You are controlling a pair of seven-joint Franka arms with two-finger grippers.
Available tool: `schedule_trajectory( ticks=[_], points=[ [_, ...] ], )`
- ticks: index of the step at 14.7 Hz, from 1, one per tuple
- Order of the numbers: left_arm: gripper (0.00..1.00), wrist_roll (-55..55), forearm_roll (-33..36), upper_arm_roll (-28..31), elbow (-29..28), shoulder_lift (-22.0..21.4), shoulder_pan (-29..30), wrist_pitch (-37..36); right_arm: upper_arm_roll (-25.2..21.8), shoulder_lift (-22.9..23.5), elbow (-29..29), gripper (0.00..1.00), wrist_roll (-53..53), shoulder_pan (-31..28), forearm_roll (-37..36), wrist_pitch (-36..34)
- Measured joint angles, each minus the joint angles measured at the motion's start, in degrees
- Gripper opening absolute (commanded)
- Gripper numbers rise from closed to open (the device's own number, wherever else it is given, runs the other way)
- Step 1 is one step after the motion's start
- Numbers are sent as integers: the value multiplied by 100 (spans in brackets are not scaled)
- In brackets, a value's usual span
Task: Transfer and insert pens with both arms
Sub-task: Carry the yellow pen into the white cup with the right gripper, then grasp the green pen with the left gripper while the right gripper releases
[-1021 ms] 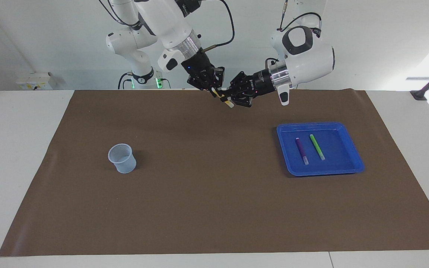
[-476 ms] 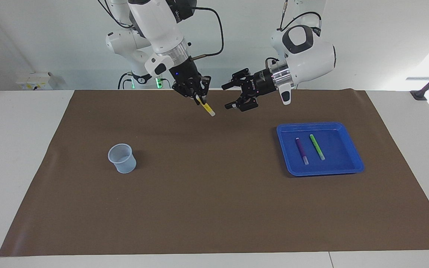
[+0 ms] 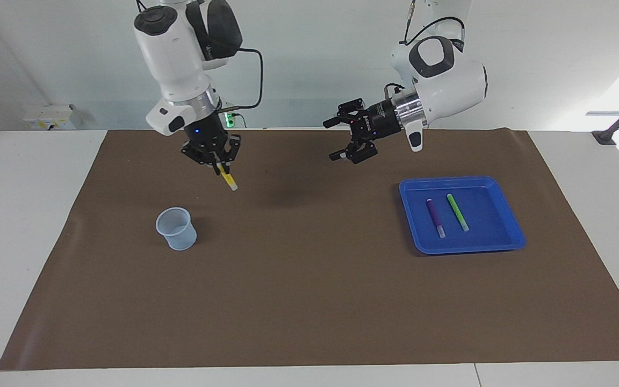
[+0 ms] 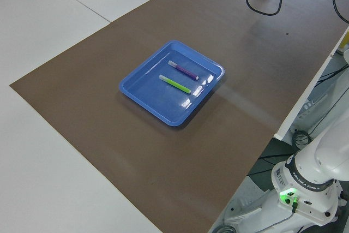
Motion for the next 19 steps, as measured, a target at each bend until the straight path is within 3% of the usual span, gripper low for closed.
schedule_trajectory(
  ticks=[3, 7, 13, 19],
  points=[
    [100, 17, 1295, 34, 15, 0, 150, 3, -20, -95, -327, 0, -1344, -687, -3, 310],
    [100, 263, 3155, 55, 26, 1, 352, -85, -18, -196, -1029, 0, -2314, -1095, -3, 1143],
    [100, 2952, 4051, 85, -6, 52, 1407, -585, -12, 23, -1304, 0, -2514, -1184, -4, 1650],
    [100, 6405, 5481, 95, -42, 515, 1999, -513, -12, 156, -1900, 0, -2562, -1232, -4, 2368]
  ],
)
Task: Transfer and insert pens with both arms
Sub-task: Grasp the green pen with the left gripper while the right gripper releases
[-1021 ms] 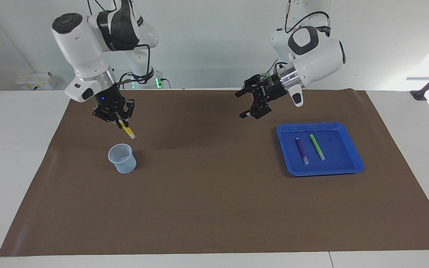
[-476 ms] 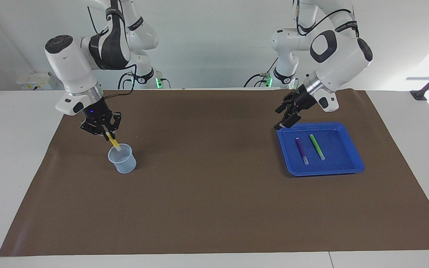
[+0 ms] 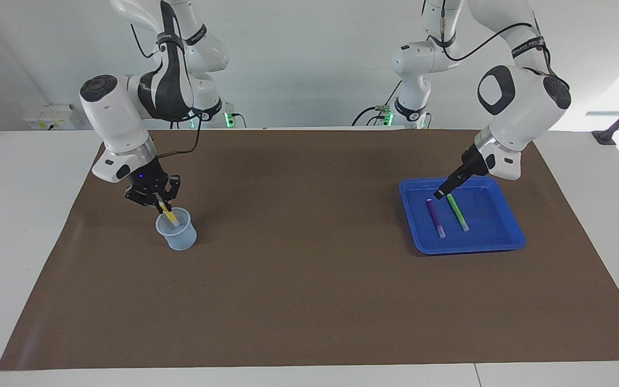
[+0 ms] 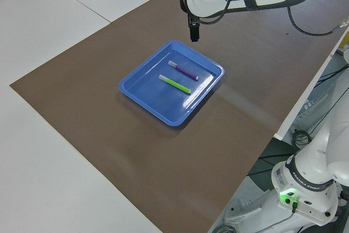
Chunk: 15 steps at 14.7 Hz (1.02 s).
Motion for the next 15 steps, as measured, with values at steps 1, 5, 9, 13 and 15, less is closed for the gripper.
schedule_trajectory(
  ticks=[1, 5, 9, 13, 15],
  points=[
    [100, 527, 264, 3, -1, 108, 39, 83, 0, 0, -87, 0, -70, -22, 0, 94],
    [100, 1974, 1091, -3, -37, 601, 68, 635, 8, 0, -293, 0, -148, -44, 0, 273],
    [98, 2529, 1669, -1, -302, 1004, 143, 1402, 36, -2, -402, 54, -152, -39, 0, 340],
    [92, 2613, 1941, -2, -400, 1244, 157, 1689, 49, -10, -405, 87, -153, -38, 0, 340],
    [90, 2623, 1951, -2, -448, 1248, 157, 1690, 51, -19, -397, 100, -153, -37, 0, 349]
  ],
)
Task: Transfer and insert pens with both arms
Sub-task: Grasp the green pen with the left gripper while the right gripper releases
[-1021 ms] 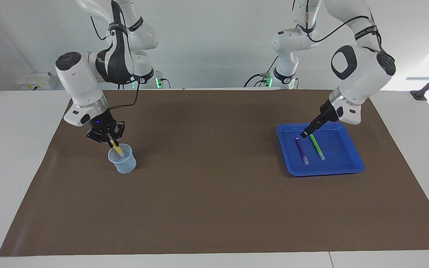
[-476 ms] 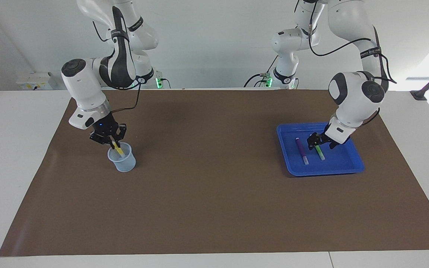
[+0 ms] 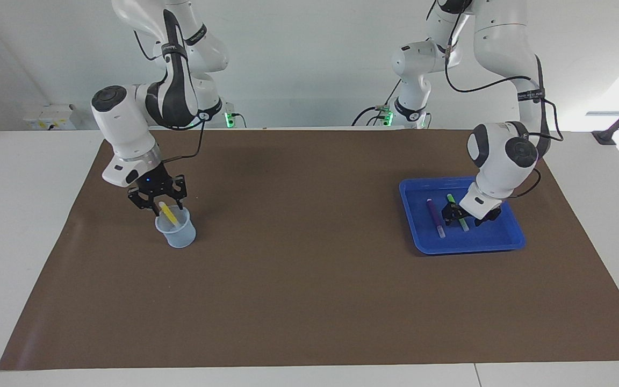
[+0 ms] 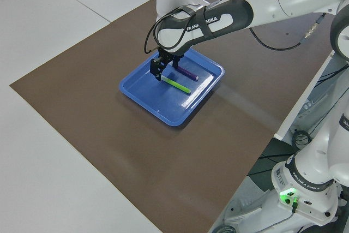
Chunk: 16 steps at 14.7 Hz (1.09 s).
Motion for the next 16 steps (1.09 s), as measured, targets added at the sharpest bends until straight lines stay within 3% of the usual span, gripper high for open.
schedule_trajectory(
  ticks=[4, 7, 9, 11, 14, 16],
  points=[
    [90, 3, 5, 1, -93, 0, 44, -50, 16, -31, 235, 100, 6, 30, 0, -27],
    [88, -163, 5, -1, -94, -9, 80, -195, 20, -69, 704, 100, 374, 84, 0, -629],
    [77, -431, 5, -29, -95, -15, 65, -263, 21, -114, 1069, 100, 806, 146, -1, -1099],
    [59, -525, 5, -49, -97, -26, 60, -289, 24, -131, 1469, 100, 1305, 216, -250, -1579],
    [44, -551, 6, -47, -103, -39, 61, -300, 29, -127, 2180, 100, 1956, 364, -497, -2497],
    [27, -557, 5, -47, -107, -44, 61, -302, 34, -96, 2561, 100, 2280, 420, -510, -2913]
  ],
)
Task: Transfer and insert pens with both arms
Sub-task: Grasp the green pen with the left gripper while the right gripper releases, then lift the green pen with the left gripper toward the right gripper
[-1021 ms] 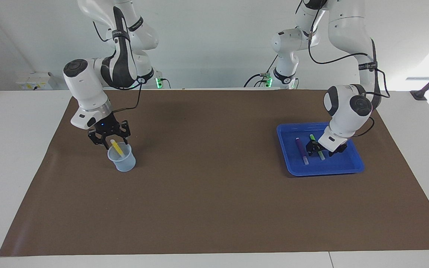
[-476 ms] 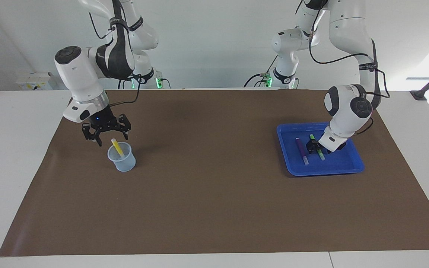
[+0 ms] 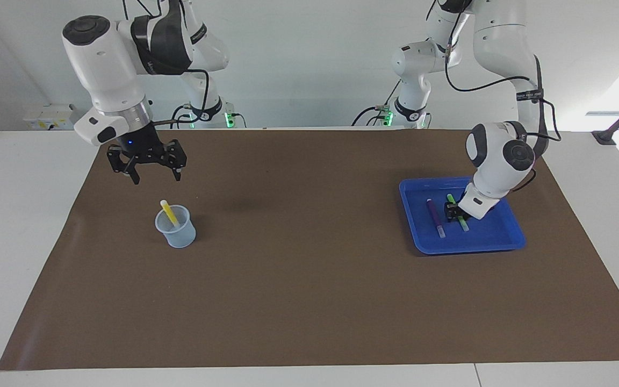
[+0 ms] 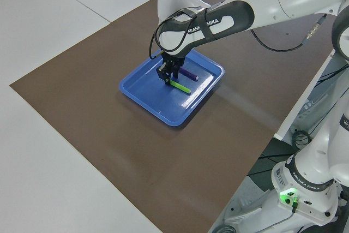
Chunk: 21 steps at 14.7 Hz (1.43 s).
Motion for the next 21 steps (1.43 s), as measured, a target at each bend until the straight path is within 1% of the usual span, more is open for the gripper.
schedule_trajectory(
  ticks=[2, 8, 10, 11, 13, 16, 17, 19, 21],
  points=[
    [0, -11, 0, -1, -1, -17, 0, 0, -4, 36, 264, 100, 100, 3, 0, -288],
    [0, -15, 0, 13, -3, -23, 18, 1, -19, 68, 846, 100, 297, -14, 0, -1156],
    [0, -24, 0, 17, 31, -24, 27, -29, -21, 26, 923, 100, 340, -48, 0, -1345],
    [0, -32, -10, 16, 108, -27, 35, -163, -24, 1, 923, 100, 390, -51, 0, -1400],
    [0, -65, -190, 16, 459, -35, 49, -697, -24, -8, 923, 100, 427, -51, 0, -1417],
    [0, -262, -842, 16, 1167, -79, 56, -1656, -28, -8, 922, 100, 434, -51, 0, -1423],
    [0, -521, -977, 9, 1335, -93, 56, -1900, -36, -8, 922, 100, 434, -51, 0, -1426],
    [0, -1389, -1284, -27, 1592, -116, 42, -2277, -57, -8, 922, 100, 434, -52, 0, -1428],
    [0, -2426, -1834, -54, 1814, -139, -13, -2663, -65, -8, 922, 100, 434, -52, 4, -1423]
  ],
)
